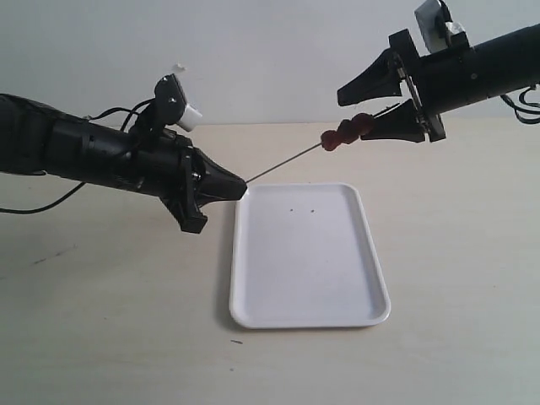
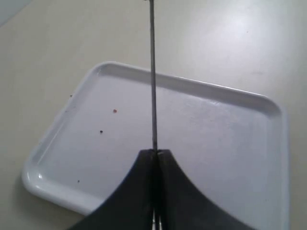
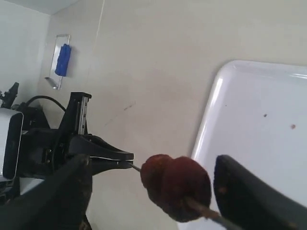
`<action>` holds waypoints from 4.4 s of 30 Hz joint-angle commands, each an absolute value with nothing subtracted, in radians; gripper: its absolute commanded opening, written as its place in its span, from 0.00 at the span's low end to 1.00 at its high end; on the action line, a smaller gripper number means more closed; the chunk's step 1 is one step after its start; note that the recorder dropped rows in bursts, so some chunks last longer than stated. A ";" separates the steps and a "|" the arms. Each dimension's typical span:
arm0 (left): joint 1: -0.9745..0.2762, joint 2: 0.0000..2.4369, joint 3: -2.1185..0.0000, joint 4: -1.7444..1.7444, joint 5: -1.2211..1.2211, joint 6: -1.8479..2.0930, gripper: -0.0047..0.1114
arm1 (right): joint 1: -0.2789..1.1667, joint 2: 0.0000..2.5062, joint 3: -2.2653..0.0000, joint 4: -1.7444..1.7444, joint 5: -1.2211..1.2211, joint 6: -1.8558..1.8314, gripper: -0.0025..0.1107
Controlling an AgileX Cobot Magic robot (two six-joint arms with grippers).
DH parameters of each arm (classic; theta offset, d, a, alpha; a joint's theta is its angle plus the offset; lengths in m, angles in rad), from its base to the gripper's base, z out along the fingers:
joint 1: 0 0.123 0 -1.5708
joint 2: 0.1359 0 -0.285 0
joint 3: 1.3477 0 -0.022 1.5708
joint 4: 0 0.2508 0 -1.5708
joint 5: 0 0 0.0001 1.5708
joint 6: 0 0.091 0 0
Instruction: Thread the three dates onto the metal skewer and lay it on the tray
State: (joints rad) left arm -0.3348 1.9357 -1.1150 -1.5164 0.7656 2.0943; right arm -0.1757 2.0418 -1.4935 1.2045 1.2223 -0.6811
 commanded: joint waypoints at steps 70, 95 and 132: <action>-0.559 2.035 -1.023 -1.744 0.574 1.305 0.56 | -0.187 1.780 -1.614 1.280 1.208 -1.023 0.50; -0.090 1.233 -0.640 -1.744 0.621 1.825 0.04 | 0.070 1.395 -1.391 0.599 0.916 -0.599 0.02; 0.031 0.403 -0.222 -1.744 0.426 1.720 0.04 | 0.226 0.763 -0.574 0.860 0.394 -0.667 0.02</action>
State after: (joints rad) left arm 0.0284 0.4073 -0.2265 -1.7356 0.4331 1.7276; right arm 0.2236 0.7683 -0.5765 0.8563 0.3940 -0.6685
